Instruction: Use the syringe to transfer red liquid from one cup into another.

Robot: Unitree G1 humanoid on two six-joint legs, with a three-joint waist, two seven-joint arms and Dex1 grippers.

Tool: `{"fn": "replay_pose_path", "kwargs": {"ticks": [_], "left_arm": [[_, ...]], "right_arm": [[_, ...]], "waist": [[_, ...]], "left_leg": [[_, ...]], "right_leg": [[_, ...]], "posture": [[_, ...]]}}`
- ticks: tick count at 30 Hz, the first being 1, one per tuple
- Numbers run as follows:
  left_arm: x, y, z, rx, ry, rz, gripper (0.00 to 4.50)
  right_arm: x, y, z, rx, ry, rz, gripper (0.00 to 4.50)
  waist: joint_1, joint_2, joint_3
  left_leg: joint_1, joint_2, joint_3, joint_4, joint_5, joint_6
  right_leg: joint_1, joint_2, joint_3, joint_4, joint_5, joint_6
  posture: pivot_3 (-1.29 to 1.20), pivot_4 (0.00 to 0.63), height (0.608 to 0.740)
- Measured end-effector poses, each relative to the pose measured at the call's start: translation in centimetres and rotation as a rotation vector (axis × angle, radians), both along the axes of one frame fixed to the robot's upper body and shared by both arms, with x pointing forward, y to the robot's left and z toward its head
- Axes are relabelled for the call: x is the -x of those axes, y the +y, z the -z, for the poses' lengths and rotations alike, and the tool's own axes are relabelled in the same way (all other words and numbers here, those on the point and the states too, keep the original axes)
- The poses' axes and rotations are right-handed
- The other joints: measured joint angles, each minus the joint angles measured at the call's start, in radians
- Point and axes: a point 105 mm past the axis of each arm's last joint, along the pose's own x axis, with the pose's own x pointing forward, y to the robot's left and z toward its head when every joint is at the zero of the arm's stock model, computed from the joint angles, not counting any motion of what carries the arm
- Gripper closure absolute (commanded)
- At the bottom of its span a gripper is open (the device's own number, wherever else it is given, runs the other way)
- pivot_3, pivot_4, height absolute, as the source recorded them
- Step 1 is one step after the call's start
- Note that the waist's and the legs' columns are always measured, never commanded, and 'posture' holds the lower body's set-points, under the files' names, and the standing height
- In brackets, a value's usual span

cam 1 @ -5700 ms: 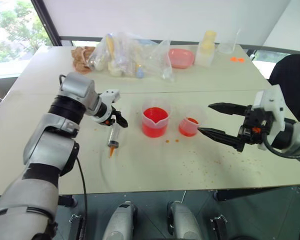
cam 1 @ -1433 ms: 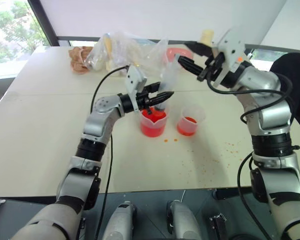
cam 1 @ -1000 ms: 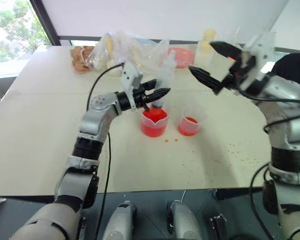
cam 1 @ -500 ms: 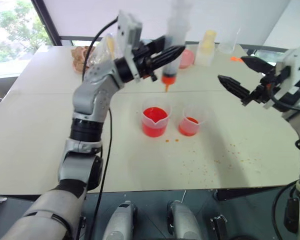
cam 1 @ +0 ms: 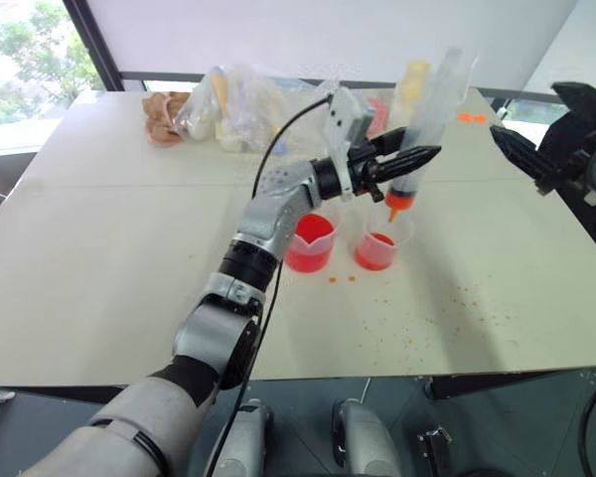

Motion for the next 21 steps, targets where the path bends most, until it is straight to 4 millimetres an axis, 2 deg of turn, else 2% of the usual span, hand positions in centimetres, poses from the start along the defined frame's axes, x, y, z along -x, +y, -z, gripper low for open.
{"fn": "replay_pose_path", "kwargs": {"ticks": [7,13,21], "left_arm": [[0.3,-0.6,0.9,-0.036,-0.040,0.019,3.06],[0.5,-0.5,1.3,-0.064,-0.067,0.025,3.06],[0.6,-0.5,2.6,-0.092,-0.091,0.023,3.06]], "right_arm": [[-0.4,2.3,-1.3,0.009,-0.055,-0.072,0.04],[-1.4,3.5,-0.2,-0.003,-0.019,-0.120,0.04],[-1.9,3.6,0.6,0.012,0.016,-0.124,0.04]], "waist": [[0.002,0.000,0.000],[0.003,0.000,0.000],[0.003,0.000,0.000]], "left_leg": [[0.000,0.000,0.000,0.000,0.000,0.000],[0.000,0.000,0.000,0.000,0.000,0.000],[0.000,0.000,-0.001,0.000,0.000,0.000]], "right_leg": [[0.000,0.000,0.000,0.000,0.000,0.000],[0.000,0.000,0.000,0.000,0.000,0.000],[0.000,0.000,0.000,0.000,0.000,0.000]], "posture": [[0.00,0.150,0.740],[0.00,0.150,0.740],[0.00,0.150,0.740]]}}
